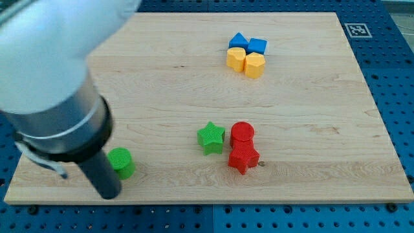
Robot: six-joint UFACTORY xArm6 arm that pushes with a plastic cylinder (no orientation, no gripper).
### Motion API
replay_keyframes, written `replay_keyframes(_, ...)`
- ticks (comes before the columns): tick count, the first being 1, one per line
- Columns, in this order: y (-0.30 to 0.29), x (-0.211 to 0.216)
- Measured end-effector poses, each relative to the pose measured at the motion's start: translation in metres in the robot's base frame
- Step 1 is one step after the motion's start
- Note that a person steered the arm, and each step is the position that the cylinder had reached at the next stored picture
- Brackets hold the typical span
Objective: Move the green circle towards top
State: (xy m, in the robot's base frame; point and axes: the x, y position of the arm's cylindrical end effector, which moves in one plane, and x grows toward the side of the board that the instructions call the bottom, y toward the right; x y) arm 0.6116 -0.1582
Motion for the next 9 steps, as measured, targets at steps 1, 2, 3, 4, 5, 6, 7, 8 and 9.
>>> replay_keyframes(1, -0.019, -0.002)
replay_keyframes(2, -0.019, -0.002)
replay_keyframes(3, -0.015, -0.002)
replay_keyframes(4, 0.004, -0.002)
replay_keyframes(5, 0.034, -0.010)
replay_keyframes(6, 0.053, -0.030)
replay_keyframes(7, 0.057, -0.053)
replay_keyframes(8, 0.057, -0.075)
replay_keyframes(9, 0.057, -0.078)
